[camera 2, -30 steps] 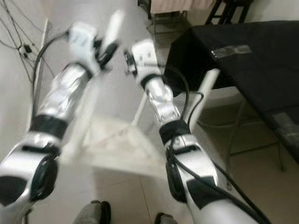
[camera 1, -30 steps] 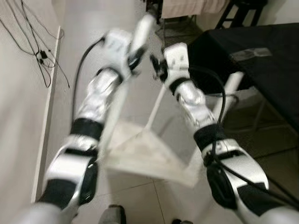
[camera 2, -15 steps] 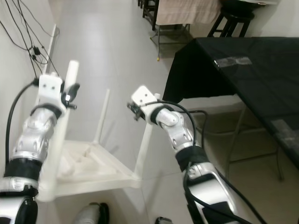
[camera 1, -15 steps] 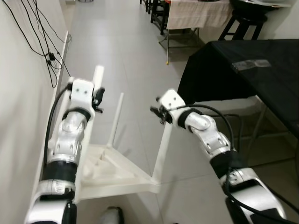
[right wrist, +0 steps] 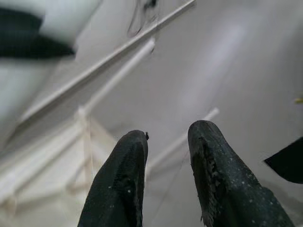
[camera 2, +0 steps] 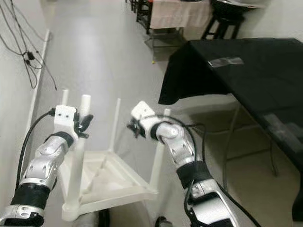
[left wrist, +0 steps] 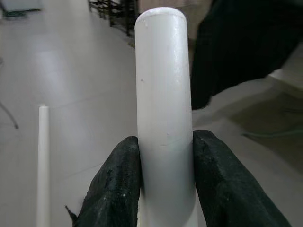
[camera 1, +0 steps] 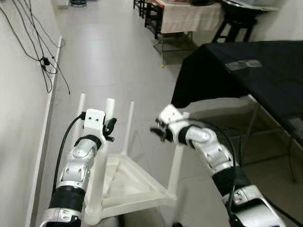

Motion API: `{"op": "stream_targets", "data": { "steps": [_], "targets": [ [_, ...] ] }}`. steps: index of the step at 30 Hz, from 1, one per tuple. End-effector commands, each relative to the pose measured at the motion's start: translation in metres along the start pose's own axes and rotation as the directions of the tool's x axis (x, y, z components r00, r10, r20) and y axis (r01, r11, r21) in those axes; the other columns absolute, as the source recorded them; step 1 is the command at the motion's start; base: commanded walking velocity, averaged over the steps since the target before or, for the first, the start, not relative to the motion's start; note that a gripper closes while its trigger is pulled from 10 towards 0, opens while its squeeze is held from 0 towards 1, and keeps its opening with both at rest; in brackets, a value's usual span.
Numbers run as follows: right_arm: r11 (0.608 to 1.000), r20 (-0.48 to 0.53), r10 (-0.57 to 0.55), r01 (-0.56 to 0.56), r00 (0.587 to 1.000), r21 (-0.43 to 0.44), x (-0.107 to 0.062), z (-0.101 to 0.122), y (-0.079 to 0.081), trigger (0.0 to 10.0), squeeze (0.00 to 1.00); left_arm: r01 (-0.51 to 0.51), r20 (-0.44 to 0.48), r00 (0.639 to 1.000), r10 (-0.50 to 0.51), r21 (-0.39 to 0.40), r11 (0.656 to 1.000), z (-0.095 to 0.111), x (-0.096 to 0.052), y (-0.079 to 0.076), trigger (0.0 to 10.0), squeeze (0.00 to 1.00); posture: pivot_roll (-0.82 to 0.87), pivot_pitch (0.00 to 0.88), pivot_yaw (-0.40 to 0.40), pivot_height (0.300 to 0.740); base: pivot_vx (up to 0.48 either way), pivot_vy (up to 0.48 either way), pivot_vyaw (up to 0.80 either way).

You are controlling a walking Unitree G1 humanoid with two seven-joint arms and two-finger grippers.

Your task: Building children table

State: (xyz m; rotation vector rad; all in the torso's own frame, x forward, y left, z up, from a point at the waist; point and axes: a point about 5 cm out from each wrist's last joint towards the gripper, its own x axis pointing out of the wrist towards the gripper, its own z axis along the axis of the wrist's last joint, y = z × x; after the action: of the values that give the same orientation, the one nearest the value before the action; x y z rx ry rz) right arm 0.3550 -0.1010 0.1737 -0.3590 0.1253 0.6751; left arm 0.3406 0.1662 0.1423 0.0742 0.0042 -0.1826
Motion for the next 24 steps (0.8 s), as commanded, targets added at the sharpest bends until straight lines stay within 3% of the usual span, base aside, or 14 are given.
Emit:
{"op": "stream_targets", "data": {
  "steps": [1,4,9,19,22,24],
  "targets": [
    [0.999,-0.021,-0.01,0.011,1.0,0.043,-0.003,-0.007,0.005,10.0,0.0,-0.008,0.156,0.988,0.008,-0.002,1.0,0.034,-0.001,0.0,10.0,0.0,0.1,0.09,-0.057,0.74,0.461,0.0,0.0],
    [0.999,-0.028,-0.01,0.011,1.0,0.05,-0.003,-0.009,0.007,10.0,0.0,-0.02,0.16,0.987,0.021,-0.01,1.0,0.035,0.0,0.0,10.0,0.0,0.1,0.09,-0.057,0.74,0.461,0.0,0.0],
    [0.997,-0.04,-0.01,0.013,0.999,0.075,-0.005,-0.015,0.019,10.0,0.0,0.013,0.155,0.988,-0.008,-0.029,0.999,0.037,0.0,-0.006,10.0,0.0,0.1,0.078,-0.054,0.74,0.0,0.0,0.0],
    [0.995,-0.085,-0.045,0.052,0.995,0.087,-0.007,-0.023,0.025,10.0,0.0,0.024,0.139,0.99,-0.019,-0.038,0.999,0.034,0.001,-0.012,10.0,0.0,0.1,0.058,-0.052,0.74,0.0,0.0,0.0],
    [0.998,-0.149,0.054,-0.047,0.987,0.047,-0.012,-0.034,0.032,10.0,0.0,0.058,0.094,0.994,-0.056,-0.016,0.998,0.025,0.0,-0.017,10.0,0.0,0.1,0.056,-0.053,0.74,0.0,0.0,0.0],
    [0.983,-0.248,0.163,-0.179,0.955,-0.041,-0.02,-0.049,0.04,10.0,0.0,0.087,0.054,0.995,-0.087,-0.005,0.996,0.016,-0.003,-0.022,10.0,0.0,0.1,0.056,-0.055,0.74,0.0,0.0,0.0]
  ]
}}
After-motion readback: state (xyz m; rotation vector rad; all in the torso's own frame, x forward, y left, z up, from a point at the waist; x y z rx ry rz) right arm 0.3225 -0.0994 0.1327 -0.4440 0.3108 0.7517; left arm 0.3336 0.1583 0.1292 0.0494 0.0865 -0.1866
